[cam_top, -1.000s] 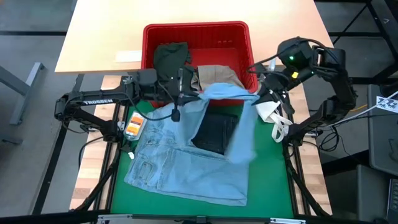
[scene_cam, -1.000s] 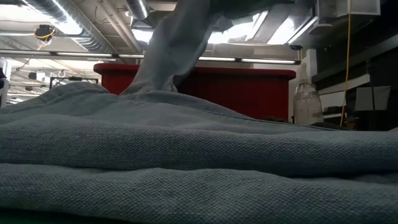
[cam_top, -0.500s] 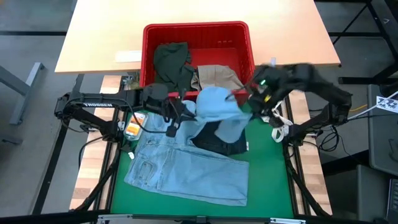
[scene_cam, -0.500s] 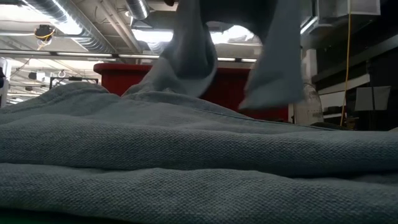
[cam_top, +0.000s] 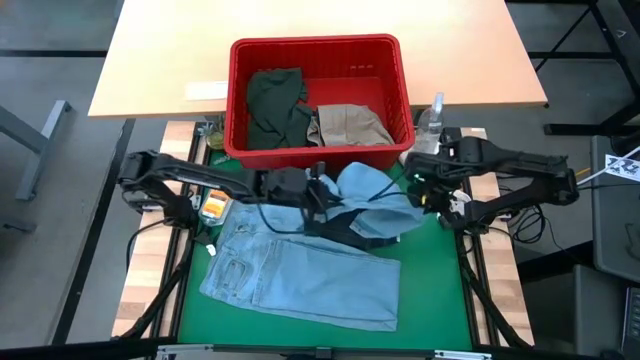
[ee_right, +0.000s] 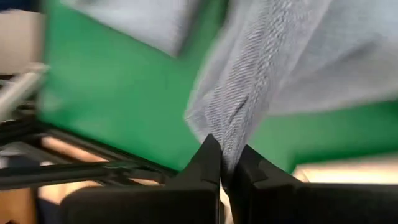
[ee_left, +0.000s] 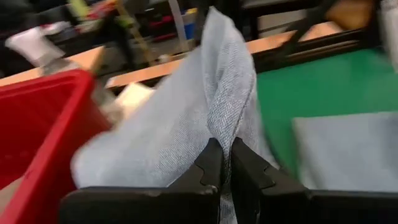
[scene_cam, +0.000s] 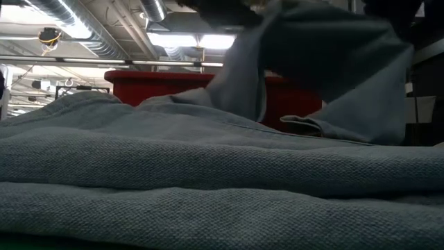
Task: Fold laundry
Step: Fold the light blue jeans
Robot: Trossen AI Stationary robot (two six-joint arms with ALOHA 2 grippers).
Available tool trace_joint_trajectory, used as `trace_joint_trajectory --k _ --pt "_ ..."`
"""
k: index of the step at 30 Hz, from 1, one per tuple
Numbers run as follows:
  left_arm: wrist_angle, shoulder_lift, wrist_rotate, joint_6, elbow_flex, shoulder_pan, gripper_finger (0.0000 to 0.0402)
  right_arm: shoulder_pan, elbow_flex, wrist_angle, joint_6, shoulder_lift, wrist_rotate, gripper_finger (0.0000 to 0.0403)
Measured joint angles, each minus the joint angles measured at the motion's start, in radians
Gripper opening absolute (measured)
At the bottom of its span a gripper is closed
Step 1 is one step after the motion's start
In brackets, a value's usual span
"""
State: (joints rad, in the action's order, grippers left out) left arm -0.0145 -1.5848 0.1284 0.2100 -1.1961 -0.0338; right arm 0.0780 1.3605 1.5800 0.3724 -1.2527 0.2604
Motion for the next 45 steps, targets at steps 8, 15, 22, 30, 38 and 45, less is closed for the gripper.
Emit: trace_joint_trajectory --k 8,15,22,30,38,45 --pt "0.058 -0.119 0.141 0.001 0.0 0.02 0.0009 0.0 -0.072 -0.008 -0.088 0.014 -0.315 0.0004" --pt "0.072 -0.159 0.222 -0.024 0.0 0.028 0.0049 0.001 -0.105 -0.002 -0.089 -0.022 -0.465 0.0003" --pt "0.095 -0.129 0.265 -0.044 0.0 0.022 0.0137 0.002 -0.181 -0.005 -0.088 -0.058 -0.464 0.0004" --pt "0.029 -0.005 0.264 -0.051 0.0 -0.009 0.0172 0.002 -0.305 -0.008 -0.044 -0.058 -0.334 0.0004" --pt "-0.067 0.056 0.213 -0.16 -0.002 -0.029 0.017 0.001 -0.362 -0.009 0.004 -0.059 -0.401 0.0005" --pt "-0.225 0.047 0.126 -0.266 -0.002 -0.038 0.0148 0.001 -0.362 -0.009 0.002 -0.059 -0.682 0.0005"
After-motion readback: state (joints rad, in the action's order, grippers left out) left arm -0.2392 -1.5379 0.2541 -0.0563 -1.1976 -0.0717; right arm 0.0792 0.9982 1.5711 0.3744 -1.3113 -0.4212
